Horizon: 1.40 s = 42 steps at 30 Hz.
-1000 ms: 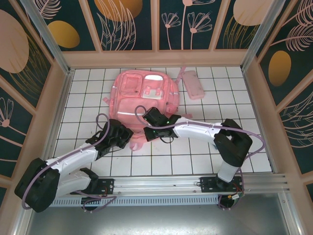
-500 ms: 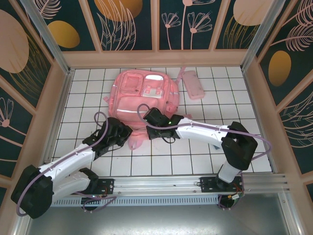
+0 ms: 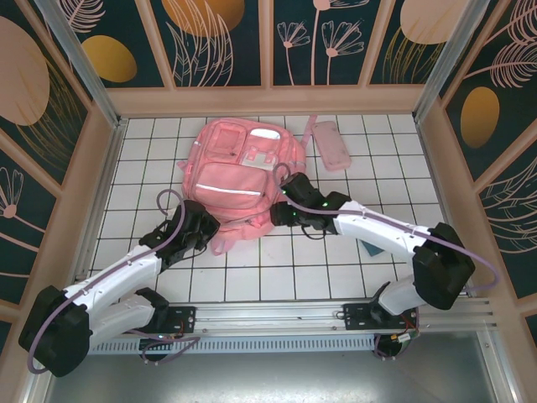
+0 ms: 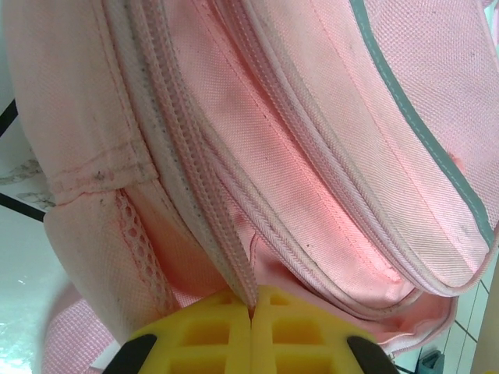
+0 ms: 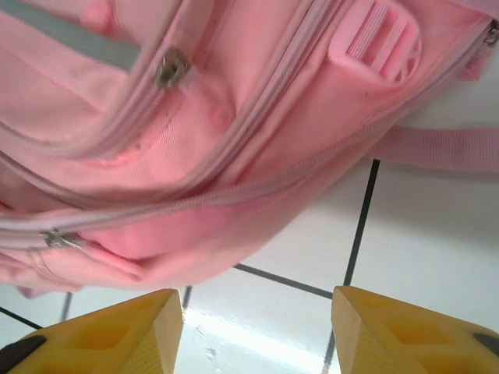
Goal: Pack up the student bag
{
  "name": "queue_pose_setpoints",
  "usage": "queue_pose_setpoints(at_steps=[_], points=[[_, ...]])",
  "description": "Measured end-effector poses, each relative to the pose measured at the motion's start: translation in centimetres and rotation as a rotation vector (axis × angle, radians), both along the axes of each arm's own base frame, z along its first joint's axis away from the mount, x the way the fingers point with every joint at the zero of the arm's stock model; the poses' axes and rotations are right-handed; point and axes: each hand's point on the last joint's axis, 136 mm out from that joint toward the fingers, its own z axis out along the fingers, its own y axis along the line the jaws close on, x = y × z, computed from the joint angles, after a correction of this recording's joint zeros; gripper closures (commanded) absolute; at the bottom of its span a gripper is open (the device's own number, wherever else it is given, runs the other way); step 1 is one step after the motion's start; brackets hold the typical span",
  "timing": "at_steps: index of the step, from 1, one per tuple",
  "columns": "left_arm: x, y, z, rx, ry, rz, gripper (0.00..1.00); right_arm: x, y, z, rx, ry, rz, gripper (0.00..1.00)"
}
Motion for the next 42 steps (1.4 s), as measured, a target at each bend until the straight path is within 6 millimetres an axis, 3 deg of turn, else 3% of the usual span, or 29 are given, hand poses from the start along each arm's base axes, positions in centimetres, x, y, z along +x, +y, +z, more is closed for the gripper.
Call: queue_pose_setpoints(at_steps=[1,4,7,14,17,20,26,30,36,42], points=[[0.0,0.0,0.0,0.009,-0.001,-0.009,0.96,0.5,-0.1,0.1,0.024,0.004,-0.02,0.46],[0.1,0.0,0.4,0.047,-0.003,-0.039,0.63,2.0,-0.5,-0.2,0.092,0.028,-0.091,0.42],[0.5,-0.2,2.0,0.097,-0.031,-0.089,0.49,3.0,-1.2,-0.8,0.166,0.064,-0.159,0.39],[0.9,-1.4,6.1,0.222,-0.119,-0.271,0.47,4.9,-4.0,-2.5,0.314,0.152,-0.312,0.39],[0.9,-3.4,7.5,0.271,-0.156,-0.384,0.47,4.9,-5.2,-3.6,0.355,0.194,-0.346,0.42],[1.2,-7.0,8.0,0.331,-0.178,-0.522,0.47,4.6,-6.1,-4.6,0.391,0.234,-0.369,0.45],[1.6,-15.4,5.7,0.483,-0.183,-0.825,0.47,3.3,-7.4,-6.6,0.454,0.319,-0.389,0.46],[1.8,-18.6,3.0,0.593,-0.17,-0.99,0.44,3.0,-7.4,-6.7,0.487,0.339,-0.379,0.46],[3.6,-19.3,-0.5,0.775,-0.13,-1.126,0.47,3.2,-8.1,-6.7,0.53,0.345,-0.383,0.46],[4.9,-17.7,-2.3,0.969,-0.087,-1.171,0.47,2.8,-7.9,-6.7,0.554,0.359,-0.367,0.47]])
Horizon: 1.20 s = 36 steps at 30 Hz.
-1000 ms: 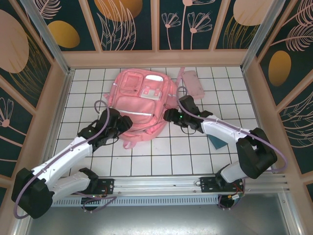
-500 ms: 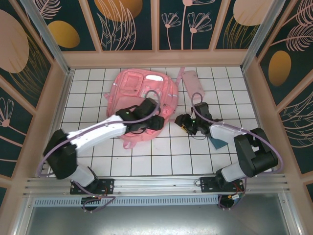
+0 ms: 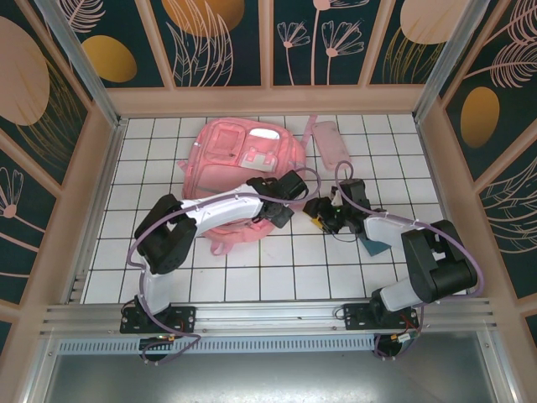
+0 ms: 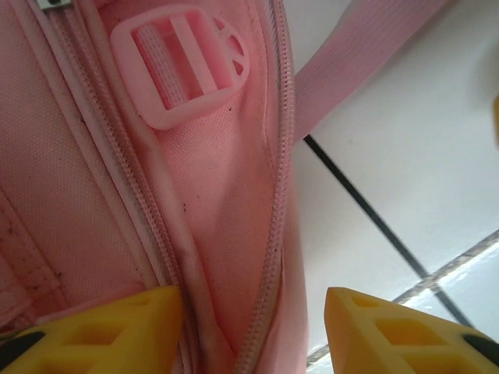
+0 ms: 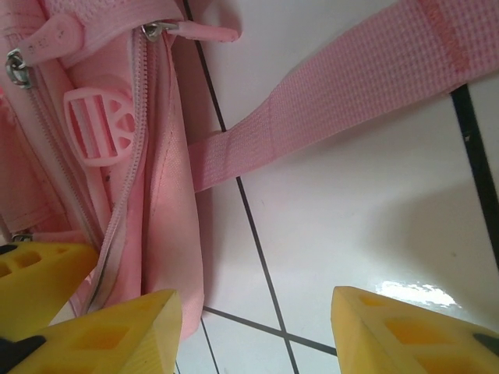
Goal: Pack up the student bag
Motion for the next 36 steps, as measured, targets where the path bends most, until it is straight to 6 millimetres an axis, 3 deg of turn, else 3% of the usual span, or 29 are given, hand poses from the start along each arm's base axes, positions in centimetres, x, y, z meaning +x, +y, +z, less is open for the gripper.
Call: queue_pose_setpoints(at_steps=[3,9,14,20,24,28,31,36], points=[[0.2,0.5,0.0,0.046,-0.023,-0.011,0.5,0.1,0.2,0.3,0.012,-0.008,0.008,0.47],[1.5,1.4,0.5,0.094,-0.072,0.008,0.83,0.2,0.8,0.6,0.048,-0.012,0.021,0.5],[1.9,1.6,0.7,0.1,-0.089,0.028,0.98,-0.2,2.1,0.2,0.074,0.002,0.056,0.52],[2.2,1.8,2.5,0.069,-0.129,0.05,1.0,-0.9,5.4,0.0,0.112,0.022,0.125,0.51],[2.6,1.9,4.4,0.034,-0.178,0.078,1.0,-0.3,7.6,0.8,0.147,-0.01,0.156,0.47],[2.8,2.3,5.0,0.024,-0.212,0.107,1.0,0.3,8.8,1.2,0.18,-0.033,0.161,0.45],[3.0,2.6,5.0,0.029,-0.226,0.122,1.0,0.8,9.3,1.1,0.187,-0.038,0.162,0.54],[3.6,3.6,5.9,0.035,-0.293,0.174,1.0,1.7,10.0,1.3,0.204,-0.049,0.165,0.85]])
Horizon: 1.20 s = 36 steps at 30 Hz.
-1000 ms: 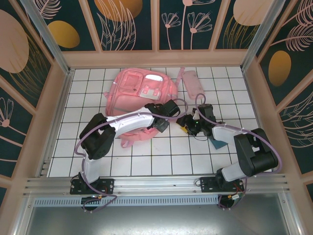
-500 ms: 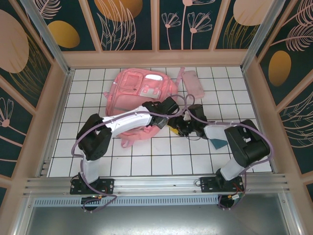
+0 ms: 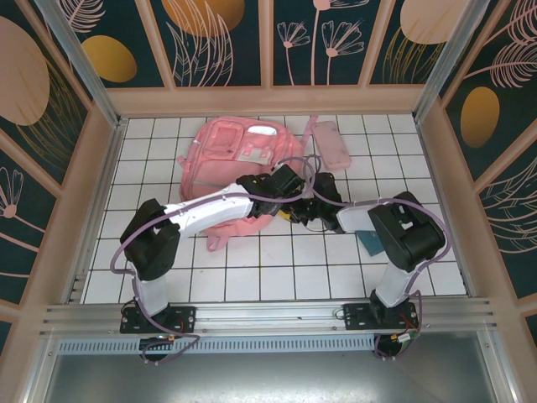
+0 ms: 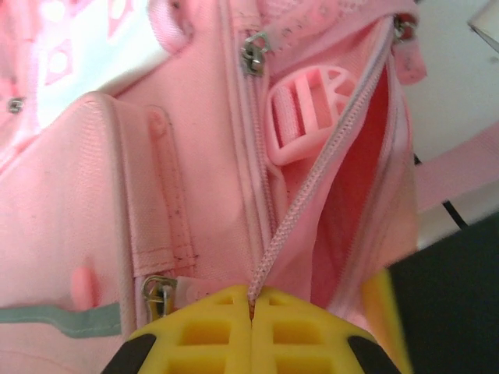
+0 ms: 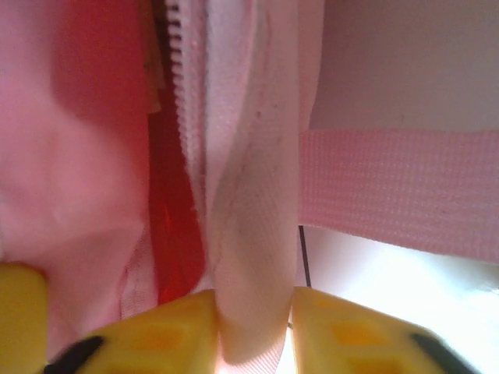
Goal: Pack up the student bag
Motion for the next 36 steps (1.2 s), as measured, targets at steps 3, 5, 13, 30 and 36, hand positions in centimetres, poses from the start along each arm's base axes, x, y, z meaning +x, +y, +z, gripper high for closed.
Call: queue_pose_setpoints(at_steps=[3,5,13,30,36], points=[[0.5,0.9,1.0,-0.001,-0.064,0.046,1.0,-0.1,0.2,0.6,0.017,-0.031,0.017,0.92],[0.6,1.5,1.7,-0.006,-0.101,0.072,1.0,-0.5,0.1,1.5,0.038,-0.077,0.028,0.93],[0.6,1.6,2.6,-0.067,-0.131,0.105,1.0,-1.9,-0.2,6.2,0.135,-0.25,0.068,0.92],[2.2,3.7,0.0,-0.171,-0.014,0.183,1.0,-4.9,-0.2,10.0,0.217,-0.37,0.184,0.67],[1.4,2.6,-0.5,-0.229,0.034,0.136,1.0,-2.7,-1.2,7.8,0.111,-0.264,0.034,0.48]])
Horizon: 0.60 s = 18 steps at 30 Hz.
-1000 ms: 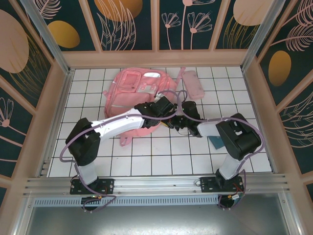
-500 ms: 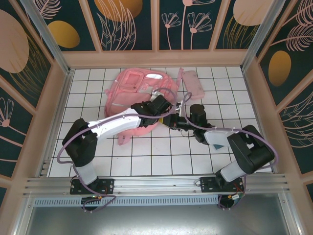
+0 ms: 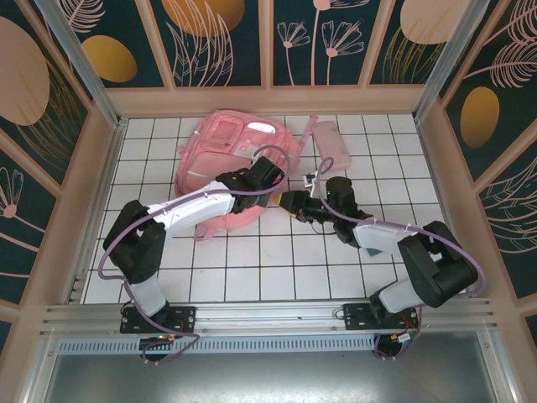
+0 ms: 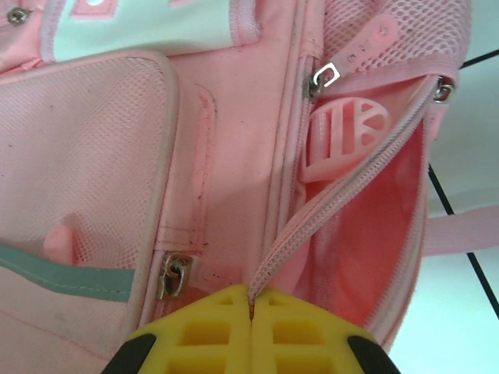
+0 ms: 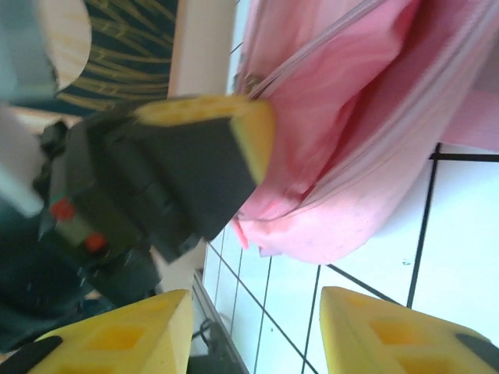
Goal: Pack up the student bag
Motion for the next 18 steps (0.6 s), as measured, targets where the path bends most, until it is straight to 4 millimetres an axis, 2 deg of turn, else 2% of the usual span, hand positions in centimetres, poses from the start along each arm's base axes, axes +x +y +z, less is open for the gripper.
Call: queue_pose_setpoints(at_steps=[3,4,7,11,14,16,18], points=[[-0.2,-0.2,-0.2,-0.011,0.008,-0.009,1.0,1.5,-0.3,-0.5,-0.031,0.068,-0.08,0.47],[-0.2,-0.2,-0.3,-0.014,0.011,-0.011,0.96,2.0,-0.3,-0.7,-0.039,0.092,-0.101,0.47],[-0.3,-0.4,-0.4,-0.019,0.018,-0.019,0.81,3.6,0.1,-2.0,-0.078,0.162,-0.146,0.47],[-0.7,-0.7,-0.1,-0.037,0.034,-0.042,0.6,4.6,0.3,-4.3,-0.132,0.249,-0.174,0.48],[-1.4,-0.8,1.2,-0.065,0.04,-0.066,0.53,4.8,0.9,-5.5,-0.165,0.297,-0.176,0.49],[-1.8,-0.7,2.4,-0.088,0.031,-0.077,0.5,4.8,1.6,-6.0,-0.186,0.321,-0.169,0.55],[-2.1,-0.5,3.4,-0.102,0.02,-0.081,0.49,4.9,2.3,-6.4,-0.196,0.338,-0.162,0.56]])
